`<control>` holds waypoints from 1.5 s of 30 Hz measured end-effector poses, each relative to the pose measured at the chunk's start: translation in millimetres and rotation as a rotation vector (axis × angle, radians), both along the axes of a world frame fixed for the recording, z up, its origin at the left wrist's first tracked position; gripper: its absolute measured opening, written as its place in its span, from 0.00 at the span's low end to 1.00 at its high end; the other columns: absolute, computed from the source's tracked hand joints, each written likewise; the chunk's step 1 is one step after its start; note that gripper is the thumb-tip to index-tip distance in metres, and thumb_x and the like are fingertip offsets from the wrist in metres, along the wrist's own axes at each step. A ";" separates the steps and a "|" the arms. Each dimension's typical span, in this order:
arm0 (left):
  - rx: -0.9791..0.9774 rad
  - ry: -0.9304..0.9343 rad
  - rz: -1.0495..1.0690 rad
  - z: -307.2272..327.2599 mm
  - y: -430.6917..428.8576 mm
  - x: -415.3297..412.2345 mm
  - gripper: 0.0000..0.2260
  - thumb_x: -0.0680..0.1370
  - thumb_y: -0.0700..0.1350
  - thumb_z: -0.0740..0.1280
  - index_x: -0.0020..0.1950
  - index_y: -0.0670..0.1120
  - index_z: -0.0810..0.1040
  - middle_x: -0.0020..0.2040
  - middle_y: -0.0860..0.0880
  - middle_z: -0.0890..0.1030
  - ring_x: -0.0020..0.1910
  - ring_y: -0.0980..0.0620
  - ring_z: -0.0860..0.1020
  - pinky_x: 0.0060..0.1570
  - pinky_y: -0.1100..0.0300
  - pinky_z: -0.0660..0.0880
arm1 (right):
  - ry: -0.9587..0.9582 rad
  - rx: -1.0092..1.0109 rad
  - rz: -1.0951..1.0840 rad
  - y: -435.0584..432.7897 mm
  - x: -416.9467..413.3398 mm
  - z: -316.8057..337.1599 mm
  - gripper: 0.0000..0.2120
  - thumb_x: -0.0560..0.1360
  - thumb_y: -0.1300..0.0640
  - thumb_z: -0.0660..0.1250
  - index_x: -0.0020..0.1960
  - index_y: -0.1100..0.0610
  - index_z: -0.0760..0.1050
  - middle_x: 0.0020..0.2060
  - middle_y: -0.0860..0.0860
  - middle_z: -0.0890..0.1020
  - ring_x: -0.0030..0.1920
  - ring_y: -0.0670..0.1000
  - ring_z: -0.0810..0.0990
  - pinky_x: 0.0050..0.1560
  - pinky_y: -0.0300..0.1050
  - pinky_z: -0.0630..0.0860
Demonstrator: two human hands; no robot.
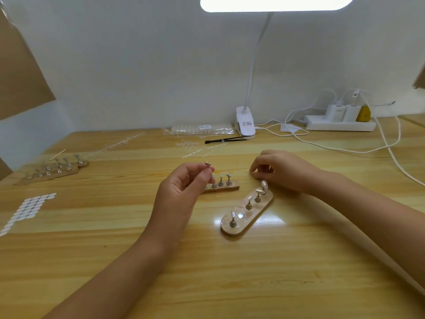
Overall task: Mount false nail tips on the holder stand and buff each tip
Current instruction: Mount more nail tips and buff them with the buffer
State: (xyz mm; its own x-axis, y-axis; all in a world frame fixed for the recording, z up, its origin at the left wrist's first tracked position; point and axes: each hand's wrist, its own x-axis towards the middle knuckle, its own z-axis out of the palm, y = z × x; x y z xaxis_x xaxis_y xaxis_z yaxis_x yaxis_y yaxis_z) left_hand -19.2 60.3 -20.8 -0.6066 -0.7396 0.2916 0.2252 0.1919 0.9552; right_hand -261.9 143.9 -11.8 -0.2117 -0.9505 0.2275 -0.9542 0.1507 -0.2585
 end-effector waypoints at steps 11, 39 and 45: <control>-0.010 -0.014 -0.112 7.0 7.6 5.0 0.10 0.74 0.52 0.68 0.52 0.48 0.80 0.49 0.53 0.86 0.51 0.60 0.82 0.51 0.70 0.75 | -0.554 -0.301 -0.097 17.5 23.1 13.0 0.03 0.74 0.54 0.72 0.46 0.52 0.81 0.43 0.47 0.83 0.45 0.44 0.80 0.45 0.32 0.76; 0.486 0.080 -0.448 14.4 13.7 4.6 0.06 0.75 0.43 0.68 0.44 0.47 0.85 0.52 0.37 0.84 0.51 0.46 0.84 0.47 0.62 0.80 | -0.542 -0.467 0.310 49.3 74.8 12.6 0.12 0.72 0.54 0.70 0.53 0.59 0.83 0.46 0.50 0.83 0.45 0.50 0.82 0.46 0.37 0.78; 0.481 0.078 -0.424 14.3 13.9 4.3 0.07 0.75 0.43 0.67 0.43 0.48 0.85 0.51 0.38 0.85 0.50 0.46 0.85 0.46 0.62 0.80 | -0.500 -0.440 0.324 49.9 73.7 14.7 0.14 0.72 0.55 0.70 0.54 0.60 0.83 0.47 0.50 0.82 0.46 0.48 0.82 0.48 0.36 0.78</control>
